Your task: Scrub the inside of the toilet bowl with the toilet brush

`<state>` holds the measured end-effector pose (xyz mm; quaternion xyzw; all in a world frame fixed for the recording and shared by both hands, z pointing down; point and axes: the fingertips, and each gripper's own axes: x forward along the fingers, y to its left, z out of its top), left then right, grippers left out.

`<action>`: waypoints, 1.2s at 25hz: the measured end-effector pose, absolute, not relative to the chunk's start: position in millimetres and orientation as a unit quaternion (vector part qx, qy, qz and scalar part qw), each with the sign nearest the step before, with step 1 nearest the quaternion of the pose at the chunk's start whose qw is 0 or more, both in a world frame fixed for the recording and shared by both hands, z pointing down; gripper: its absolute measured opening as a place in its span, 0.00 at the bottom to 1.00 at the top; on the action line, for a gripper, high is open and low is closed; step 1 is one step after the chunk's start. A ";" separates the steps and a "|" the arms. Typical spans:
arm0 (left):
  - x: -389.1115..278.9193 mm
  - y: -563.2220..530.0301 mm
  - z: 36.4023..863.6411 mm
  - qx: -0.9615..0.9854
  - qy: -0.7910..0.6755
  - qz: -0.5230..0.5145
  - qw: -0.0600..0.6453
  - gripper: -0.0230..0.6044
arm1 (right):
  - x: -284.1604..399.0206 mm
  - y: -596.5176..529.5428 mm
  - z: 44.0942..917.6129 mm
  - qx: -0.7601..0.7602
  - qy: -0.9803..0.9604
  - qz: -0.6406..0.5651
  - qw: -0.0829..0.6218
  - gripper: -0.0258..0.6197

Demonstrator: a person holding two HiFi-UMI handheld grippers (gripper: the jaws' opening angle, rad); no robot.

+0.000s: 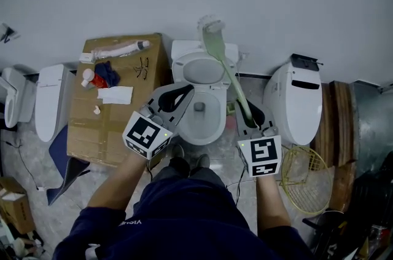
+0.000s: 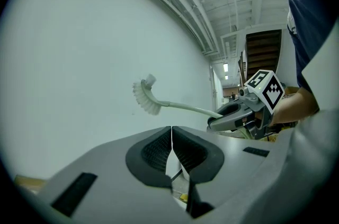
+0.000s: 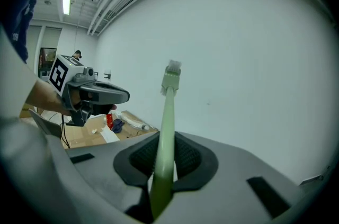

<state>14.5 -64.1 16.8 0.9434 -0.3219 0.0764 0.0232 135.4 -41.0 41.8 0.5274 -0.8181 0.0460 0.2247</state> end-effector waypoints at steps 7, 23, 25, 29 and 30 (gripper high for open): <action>18.1 -62.1 17.3 0.943 -0.323 0.075 0.026 0.09 | 134.2 -39.3 35.7 0.522 -0.824 0.047 0.215 0.12; 19.8 -63.2 23.5 0.939 -0.332 0.079 0.033 0.09 | 134.4 -44.4 40.4 0.509 -0.834 0.065 0.200 0.12; 20.8 -64.0 24.1 0.939 -0.331 0.080 0.034 0.09 | 134.8 -44.8 41.8 0.509 -0.834 0.067 0.201 0.12; 25.8 -65.9 25.0 0.940 -0.329 0.081 0.036 0.09 | 139.3 -46.8 43.2 0.509 -0.834 0.069 0.201 0.12; 26.9 -66.2 25.6 0.940 -0.329 0.081 0.036 0.09 | 140.3 -47.5 43.5 0.509 -0.834 0.069 0.201 0.12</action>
